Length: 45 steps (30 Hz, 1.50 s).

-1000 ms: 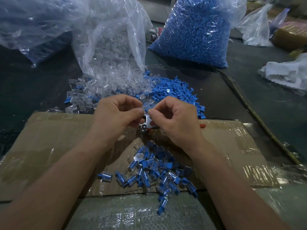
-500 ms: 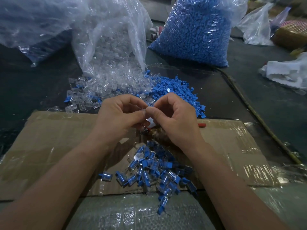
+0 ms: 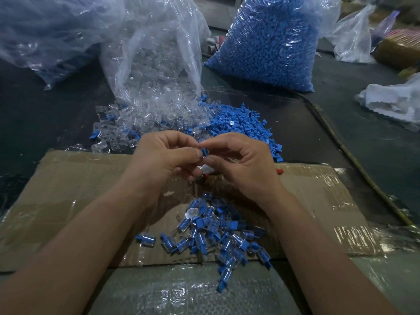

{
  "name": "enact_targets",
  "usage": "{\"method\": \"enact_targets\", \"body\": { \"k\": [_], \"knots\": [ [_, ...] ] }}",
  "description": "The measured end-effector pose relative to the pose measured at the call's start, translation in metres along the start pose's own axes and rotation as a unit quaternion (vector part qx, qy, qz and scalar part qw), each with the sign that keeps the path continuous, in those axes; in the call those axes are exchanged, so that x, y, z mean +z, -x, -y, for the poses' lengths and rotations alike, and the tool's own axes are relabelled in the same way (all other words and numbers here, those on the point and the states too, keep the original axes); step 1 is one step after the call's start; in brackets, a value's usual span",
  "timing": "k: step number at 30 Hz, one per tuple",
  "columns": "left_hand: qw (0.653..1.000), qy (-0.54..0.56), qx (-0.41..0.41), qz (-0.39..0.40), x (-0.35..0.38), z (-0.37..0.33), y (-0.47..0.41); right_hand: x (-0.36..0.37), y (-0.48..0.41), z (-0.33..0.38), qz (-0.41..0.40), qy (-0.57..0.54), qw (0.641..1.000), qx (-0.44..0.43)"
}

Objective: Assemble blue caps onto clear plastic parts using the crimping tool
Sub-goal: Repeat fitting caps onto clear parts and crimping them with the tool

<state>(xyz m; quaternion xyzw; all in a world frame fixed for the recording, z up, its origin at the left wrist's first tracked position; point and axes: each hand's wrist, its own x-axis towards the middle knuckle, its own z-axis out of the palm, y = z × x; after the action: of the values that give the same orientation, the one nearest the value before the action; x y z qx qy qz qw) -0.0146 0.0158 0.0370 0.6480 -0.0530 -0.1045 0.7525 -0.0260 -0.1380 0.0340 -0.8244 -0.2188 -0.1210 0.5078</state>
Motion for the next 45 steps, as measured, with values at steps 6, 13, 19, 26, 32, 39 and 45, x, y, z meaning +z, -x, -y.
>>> {"method": "enact_targets", "body": {
  "k": [6, 13, 19, 26, 32, 39, 45],
  "knots": [
    [0.999, 0.039, -0.022, 0.015, -0.0035, 0.0018, -0.0005, -0.0003, 0.0012, -0.0041, -0.027, 0.014, 0.999, -0.027],
    [0.997, 0.059, -0.029, 0.043, -0.0054, 0.0008, -0.0026, -0.0018, 0.0016, -0.0080, -0.042, 0.029, 0.998, -0.034],
    [0.996, 0.063, -0.031, 0.049, -0.0056, -0.0001, -0.0016, -0.0015, 0.0019, -0.0098, -0.053, 0.032, 0.997, -0.045],
    [0.998, 0.045, -0.027, 0.040, -0.0045, 0.0007, -0.0008, -0.0010, 0.0021, -0.0095, -0.055, 0.041, 0.996, -0.049],
    [0.997, 0.051, -0.031, 0.041, -0.0040, 0.0006, -0.0004, -0.0013, 0.0023, -0.0078, -0.057, 0.058, 0.995, -0.054],
    [0.998, 0.052, -0.030, 0.036, -0.0037, 0.0013, -0.0002, -0.0009, 0.0025, -0.0042, -0.062, 0.072, 0.994, -0.062],
    [0.998, 0.042, -0.026, 0.029, -0.0035, 0.0024, -0.0010, 0.0004, 0.0033, -0.0023, -0.060, 0.093, 0.990, -0.086]
  ]
}}
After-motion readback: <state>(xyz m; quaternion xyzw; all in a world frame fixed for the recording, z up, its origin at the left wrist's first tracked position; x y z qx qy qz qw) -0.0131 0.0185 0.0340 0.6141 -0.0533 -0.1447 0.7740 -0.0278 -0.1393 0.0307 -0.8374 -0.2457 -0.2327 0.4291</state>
